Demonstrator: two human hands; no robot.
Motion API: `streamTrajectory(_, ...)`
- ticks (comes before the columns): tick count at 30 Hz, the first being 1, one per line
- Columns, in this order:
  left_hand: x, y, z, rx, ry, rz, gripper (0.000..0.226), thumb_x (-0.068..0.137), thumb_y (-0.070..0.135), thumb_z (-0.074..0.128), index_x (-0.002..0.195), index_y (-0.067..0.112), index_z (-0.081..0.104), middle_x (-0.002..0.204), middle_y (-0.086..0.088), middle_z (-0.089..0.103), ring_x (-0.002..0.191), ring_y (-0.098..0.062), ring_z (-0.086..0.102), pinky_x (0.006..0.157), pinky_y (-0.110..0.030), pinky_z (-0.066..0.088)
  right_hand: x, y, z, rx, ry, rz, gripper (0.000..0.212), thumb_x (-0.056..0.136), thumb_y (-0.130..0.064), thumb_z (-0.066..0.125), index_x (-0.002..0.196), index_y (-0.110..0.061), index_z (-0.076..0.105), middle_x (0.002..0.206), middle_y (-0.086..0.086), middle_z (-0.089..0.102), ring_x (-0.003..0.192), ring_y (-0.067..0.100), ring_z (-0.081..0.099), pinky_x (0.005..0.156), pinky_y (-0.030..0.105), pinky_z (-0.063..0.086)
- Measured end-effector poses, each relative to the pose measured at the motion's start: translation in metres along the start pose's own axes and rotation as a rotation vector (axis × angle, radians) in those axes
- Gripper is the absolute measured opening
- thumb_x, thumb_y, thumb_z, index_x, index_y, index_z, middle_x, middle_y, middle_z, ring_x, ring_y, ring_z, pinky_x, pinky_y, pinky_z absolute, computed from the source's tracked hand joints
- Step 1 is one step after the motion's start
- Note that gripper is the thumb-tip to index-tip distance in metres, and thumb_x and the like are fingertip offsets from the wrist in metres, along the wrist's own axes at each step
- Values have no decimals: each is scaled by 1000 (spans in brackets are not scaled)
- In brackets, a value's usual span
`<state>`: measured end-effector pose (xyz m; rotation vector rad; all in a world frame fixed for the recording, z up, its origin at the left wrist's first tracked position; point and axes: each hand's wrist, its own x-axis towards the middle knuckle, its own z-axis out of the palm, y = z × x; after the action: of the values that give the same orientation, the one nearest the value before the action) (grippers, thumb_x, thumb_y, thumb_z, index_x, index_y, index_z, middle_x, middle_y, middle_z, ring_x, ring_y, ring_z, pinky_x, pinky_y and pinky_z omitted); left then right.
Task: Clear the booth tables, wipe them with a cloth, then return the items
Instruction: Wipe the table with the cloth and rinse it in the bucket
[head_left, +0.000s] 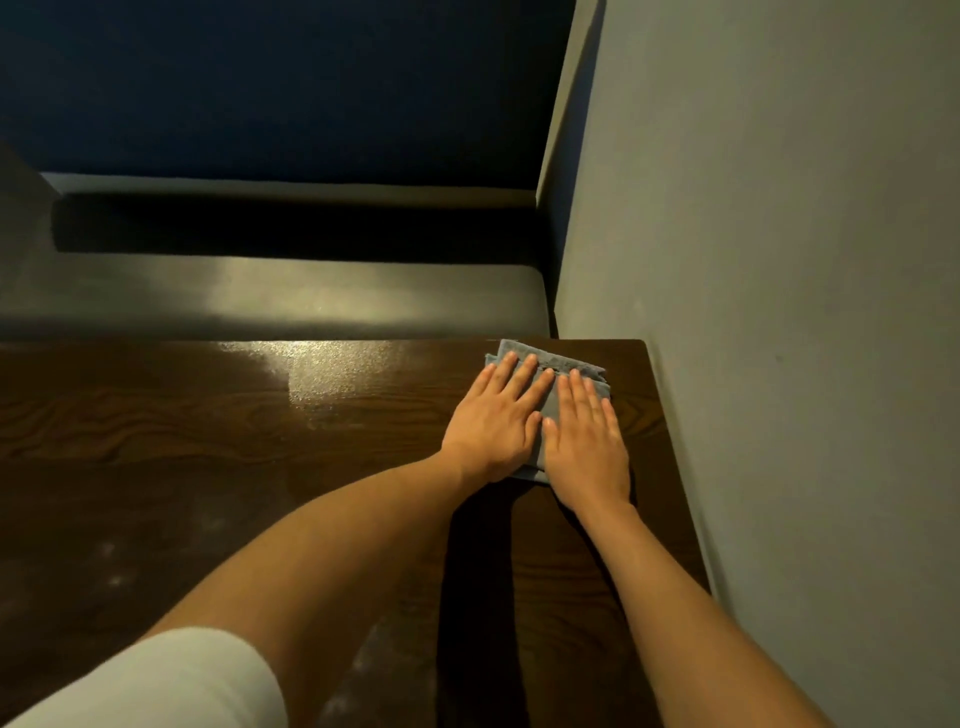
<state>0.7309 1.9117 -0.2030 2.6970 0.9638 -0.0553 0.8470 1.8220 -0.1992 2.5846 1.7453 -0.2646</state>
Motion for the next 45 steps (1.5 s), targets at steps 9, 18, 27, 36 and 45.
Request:
streamTrajectory(9, 40, 10, -2, -2, -36, 41, 58, 108, 42, 17, 161, 26, 2, 169, -3, -3, 155, -22, -10, 127, -41, -5, 30, 27, 3, -38, 32, 56, 61, 106, -38, 11, 160, -11, 6, 167, 7, 8, 155, 19, 3, 124, 38, 2)
streamTrajectory(18, 39, -31, -10, -2, 23, -13, 58, 108, 39, 21, 162, 22, 7, 169, -6, 7, 156, -23, 1, 126, -39, -2, 61, -8, -4, -21, 13, -13, 60, 107, -37, 18, 160, -14, 2, 168, 3, 1, 154, 16, -3, 125, 37, -2)
streamTrajectory(27, -18, -115, -23, 6, 54, -141, 65, 101, 43, 14, 162, 21, 14, 168, -8, 15, 156, -24, 9, 126, -40, 4, 70, -109, 1, -1, 18, -138, 60, 107, -36, 21, 160, -14, 5, 168, 3, 4, 155, 17, -2, 125, 38, -2)
streamTrajectory(36, -78, -195, -37, 8, 72, -189, 72, 96, 48, 2, 162, 21, 13, 169, -8, 13, 156, -24, 7, 127, -41, 3, 65, -205, 10, 12, 15, -205, 60, 107, -36, 21, 160, -13, 6, 168, 4, 4, 155, 18, -1, 125, 39, -2)
streamTrajectory(45, -160, -278, -45, 6, 100, -291, 68, 100, 49, 3, 162, 22, 9, 169, -6, 5, 156, -22, -2, 127, -40, 2, 48, -316, 17, 19, -22, -302, 61, 107, -37, 20, 160, -12, 1, 168, 5, -1, 154, 18, -5, 125, 40, -2)
